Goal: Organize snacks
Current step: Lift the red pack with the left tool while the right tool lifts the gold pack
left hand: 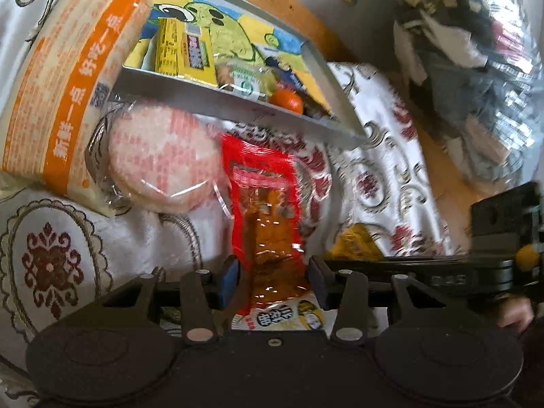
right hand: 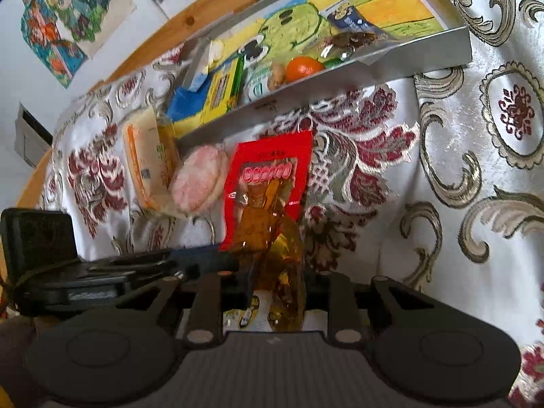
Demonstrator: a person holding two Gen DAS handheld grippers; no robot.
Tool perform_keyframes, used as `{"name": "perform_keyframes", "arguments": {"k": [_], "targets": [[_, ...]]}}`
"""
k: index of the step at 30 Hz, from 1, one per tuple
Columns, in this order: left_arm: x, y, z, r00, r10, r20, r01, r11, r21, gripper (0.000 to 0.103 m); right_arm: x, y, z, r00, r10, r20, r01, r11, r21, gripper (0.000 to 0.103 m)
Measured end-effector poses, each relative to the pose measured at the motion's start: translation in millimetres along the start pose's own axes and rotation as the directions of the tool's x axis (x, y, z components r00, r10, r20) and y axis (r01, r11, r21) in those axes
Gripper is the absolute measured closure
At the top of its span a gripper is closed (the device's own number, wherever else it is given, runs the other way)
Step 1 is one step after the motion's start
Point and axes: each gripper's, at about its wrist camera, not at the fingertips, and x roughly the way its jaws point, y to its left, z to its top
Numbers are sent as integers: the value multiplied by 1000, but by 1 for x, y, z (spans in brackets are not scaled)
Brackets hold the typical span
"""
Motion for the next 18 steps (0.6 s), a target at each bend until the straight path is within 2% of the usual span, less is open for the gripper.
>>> {"name": "perform_keyframes", "arguments": {"k": [4, 9, 12, 15, 18], "targets": [[7, -1, -1, 1000, 21, -12, -20, 999, 28, 43, -4, 4, -7, 997, -54, -63, 52, 998, -29, 72], [18, -5, 4, 1000, 10, -20, -10, 999, 32, 27, -10, 12, -11, 993, -92, -77, 85, 993, -84, 72], [22, -14, 3, 999, 21, -31, -18, 996, 82, 18, -8, 17, -14, 990, -115, -86, 104, 987, -122, 74], [30, -24, 1, 996, 71, -45, -64, 985, 157, 17, -7, 24, -17, 988, -124, -89, 108, 981, -161, 78], [33, -26, 2, 994, 96, -43, -87, 982, 170, 18, -8, 27, -19, 987, -138, -83, 120, 974, -192, 78]]}}
